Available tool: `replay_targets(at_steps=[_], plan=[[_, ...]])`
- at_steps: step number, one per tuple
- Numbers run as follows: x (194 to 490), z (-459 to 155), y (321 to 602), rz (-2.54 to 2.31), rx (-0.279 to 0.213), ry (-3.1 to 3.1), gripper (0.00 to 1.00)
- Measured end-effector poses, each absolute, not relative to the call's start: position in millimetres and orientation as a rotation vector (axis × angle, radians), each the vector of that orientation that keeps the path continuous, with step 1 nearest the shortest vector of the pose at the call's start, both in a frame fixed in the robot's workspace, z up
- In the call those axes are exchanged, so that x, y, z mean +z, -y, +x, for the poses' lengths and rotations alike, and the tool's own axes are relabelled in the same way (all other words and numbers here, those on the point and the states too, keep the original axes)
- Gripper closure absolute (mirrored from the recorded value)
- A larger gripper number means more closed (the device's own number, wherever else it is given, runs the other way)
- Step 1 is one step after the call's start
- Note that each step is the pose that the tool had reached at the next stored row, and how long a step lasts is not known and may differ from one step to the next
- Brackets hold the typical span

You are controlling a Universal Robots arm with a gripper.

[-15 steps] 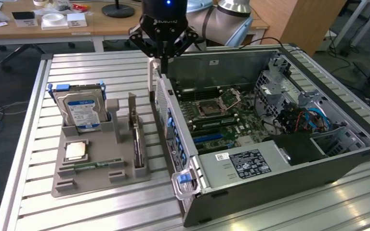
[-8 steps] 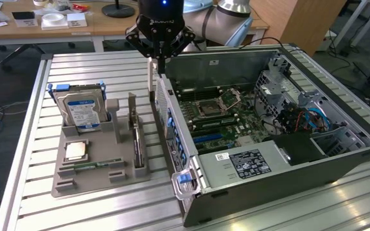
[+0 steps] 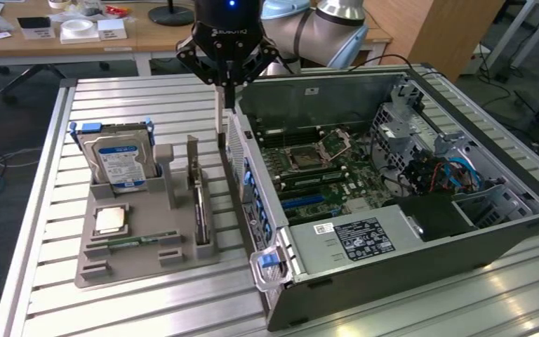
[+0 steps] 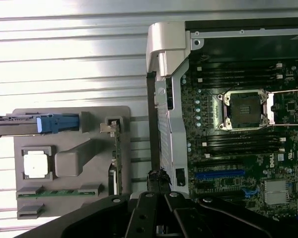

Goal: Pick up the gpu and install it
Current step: 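Reach for the gpu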

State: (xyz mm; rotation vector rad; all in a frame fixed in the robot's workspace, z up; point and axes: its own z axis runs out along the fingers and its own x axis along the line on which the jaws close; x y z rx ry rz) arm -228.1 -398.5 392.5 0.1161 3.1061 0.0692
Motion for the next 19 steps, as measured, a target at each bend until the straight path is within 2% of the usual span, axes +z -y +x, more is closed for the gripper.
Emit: replay_targets(at_steps=[19], plan=[[392.4, -234.5, 398.5, 0.116, 0.069, -3.106, 0.89]])
